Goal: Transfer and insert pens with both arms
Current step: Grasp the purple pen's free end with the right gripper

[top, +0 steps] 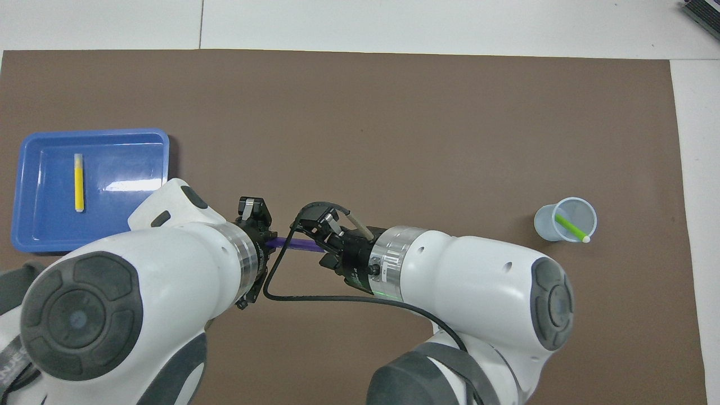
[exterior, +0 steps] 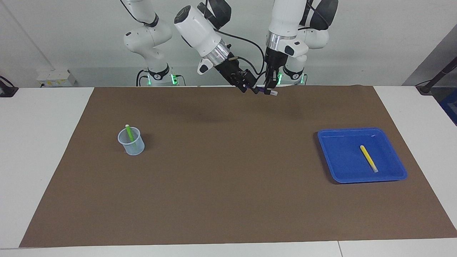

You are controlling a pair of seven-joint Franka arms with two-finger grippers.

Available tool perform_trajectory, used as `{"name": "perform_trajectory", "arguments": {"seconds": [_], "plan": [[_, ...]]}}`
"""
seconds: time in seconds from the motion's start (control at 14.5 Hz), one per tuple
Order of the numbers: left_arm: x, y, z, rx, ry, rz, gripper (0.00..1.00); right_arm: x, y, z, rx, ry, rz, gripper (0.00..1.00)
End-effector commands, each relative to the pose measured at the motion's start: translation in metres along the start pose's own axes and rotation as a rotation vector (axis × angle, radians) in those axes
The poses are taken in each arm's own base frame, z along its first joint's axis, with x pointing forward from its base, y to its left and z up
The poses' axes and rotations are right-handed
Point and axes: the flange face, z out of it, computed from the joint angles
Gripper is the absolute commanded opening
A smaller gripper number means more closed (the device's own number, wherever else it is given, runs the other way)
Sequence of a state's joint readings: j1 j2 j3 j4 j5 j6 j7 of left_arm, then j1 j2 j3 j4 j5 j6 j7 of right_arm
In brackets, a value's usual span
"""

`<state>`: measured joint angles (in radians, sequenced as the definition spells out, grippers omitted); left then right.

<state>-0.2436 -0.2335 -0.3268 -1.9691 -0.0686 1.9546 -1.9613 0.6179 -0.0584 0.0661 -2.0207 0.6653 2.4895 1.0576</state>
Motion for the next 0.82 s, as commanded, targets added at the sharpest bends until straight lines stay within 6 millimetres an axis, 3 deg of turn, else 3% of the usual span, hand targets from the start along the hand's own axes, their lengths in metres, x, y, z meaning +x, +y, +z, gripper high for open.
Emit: {"name": "perform_trajectory", "arguments": {"seconds": [0.0, 0.48, 0.62, 0.76], "plan": [[0.0, -0.005, -0.0077, 0.007, -0.001, -0.015, 0.12, -0.0032, 0.0022, -0.0028, -0.005, -0.024, 0.02, 0.71], [0.0002, -0.0056, -0.0076, 0.008, 0.0, -0.015, 0.12, -0.0092, -0.0051, -0.0076, -0.009, -0.04, 0.06, 0.77], [0.0002, -0.0056, -0.0076, 0.009, 0.0, -0.013, 0.12, -0.0092, -0.005, -0.0076, -0.01, -0.04, 0.059, 0.74], [0.0002, -0.0056, -0.0076, 0.009, 0.0, -0.013, 0.12, -0.0092, -0.005, -0.0076, -0.009, -0.04, 0.056, 0.65]]}}
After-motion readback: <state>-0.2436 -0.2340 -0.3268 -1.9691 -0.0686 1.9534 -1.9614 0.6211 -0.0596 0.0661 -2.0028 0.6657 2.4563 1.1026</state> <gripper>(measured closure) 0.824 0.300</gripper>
